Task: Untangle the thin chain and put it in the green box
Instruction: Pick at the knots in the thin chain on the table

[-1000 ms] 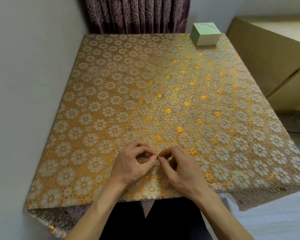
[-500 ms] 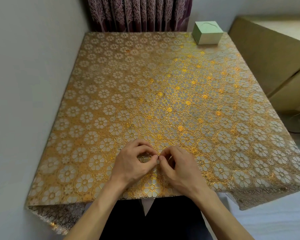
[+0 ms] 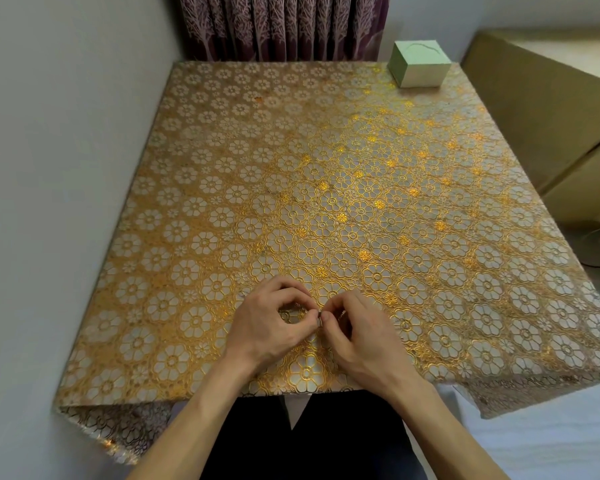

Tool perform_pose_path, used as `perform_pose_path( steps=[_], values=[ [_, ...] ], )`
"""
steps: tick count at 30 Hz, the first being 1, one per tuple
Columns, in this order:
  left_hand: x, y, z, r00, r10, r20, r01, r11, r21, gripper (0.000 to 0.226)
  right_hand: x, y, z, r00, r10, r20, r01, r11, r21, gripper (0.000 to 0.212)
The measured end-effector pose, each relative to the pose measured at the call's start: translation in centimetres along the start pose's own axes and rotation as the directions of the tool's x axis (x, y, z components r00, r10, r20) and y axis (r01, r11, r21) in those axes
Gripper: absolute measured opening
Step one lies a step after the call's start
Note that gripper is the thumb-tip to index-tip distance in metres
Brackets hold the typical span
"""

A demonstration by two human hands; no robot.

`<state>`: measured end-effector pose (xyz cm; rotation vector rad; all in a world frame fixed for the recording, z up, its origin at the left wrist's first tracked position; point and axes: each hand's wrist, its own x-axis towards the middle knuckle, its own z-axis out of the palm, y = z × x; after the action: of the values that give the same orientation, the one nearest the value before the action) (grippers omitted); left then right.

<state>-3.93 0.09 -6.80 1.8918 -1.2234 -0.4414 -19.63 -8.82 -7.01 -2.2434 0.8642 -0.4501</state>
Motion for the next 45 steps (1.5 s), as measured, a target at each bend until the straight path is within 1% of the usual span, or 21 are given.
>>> perform_pose_path(
  steps=[13, 17, 23, 27, 31, 37, 45],
  values=[
    [0.0, 0.0, 0.0, 1.000, -0.005, 0.008, 0.005, 1.000, -0.008, 0.016, 0.1, 0.3, -0.1, 0.998, 0.034, 0.061, -0.037, 0.998, 0.049, 0.003],
    [0.1, 0.2, -0.1, 1.000, -0.013, -0.003, 0.013, 0.999, -0.038, 0.019, 0.3, 0.4, -0.4, 0.996, 0.062, 0.062, -0.068, 0.992, 0.105, 0.004],
    [0.1, 0.1, -0.2, 1.000, -0.018, -0.002, 0.018, 0.999, -0.043, 0.020, 0.2, 0.5, -0.6, 0.995, 0.097, 0.001, -0.096, 0.981, 0.168, 0.002],
    [0.0, 0.1, -0.2, 1.000, -0.021, -0.001, 0.021, 0.999, -0.035, 0.021, 0.2, 0.1, -0.7, 0.997, 0.074, -0.027, -0.070, 0.990, 0.126, 0.013],
    [0.1, -0.1, -0.2, 1.000, -0.020, 0.005, 0.020, 0.999, -0.038, 0.021, 0.1, -0.1, -0.7, 0.999, 0.050, -0.017, -0.048, 0.996, 0.078, 0.022],
    [0.0, 0.1, -0.3, 1.000, -0.024, -0.015, 0.023, 0.997, -0.073, 0.015, 0.4, -0.1, -0.5, 1.000, 0.022, 0.004, -0.022, 0.999, 0.025, 0.008],
    [0.0, 0.2, -0.4, 1.000, -0.025, -0.019, 0.024, 0.997, -0.067, 0.017, 0.3, -0.3, -1.0, 0.999, 0.047, 0.016, -0.048, 0.997, 0.065, 0.002]
  ],
)
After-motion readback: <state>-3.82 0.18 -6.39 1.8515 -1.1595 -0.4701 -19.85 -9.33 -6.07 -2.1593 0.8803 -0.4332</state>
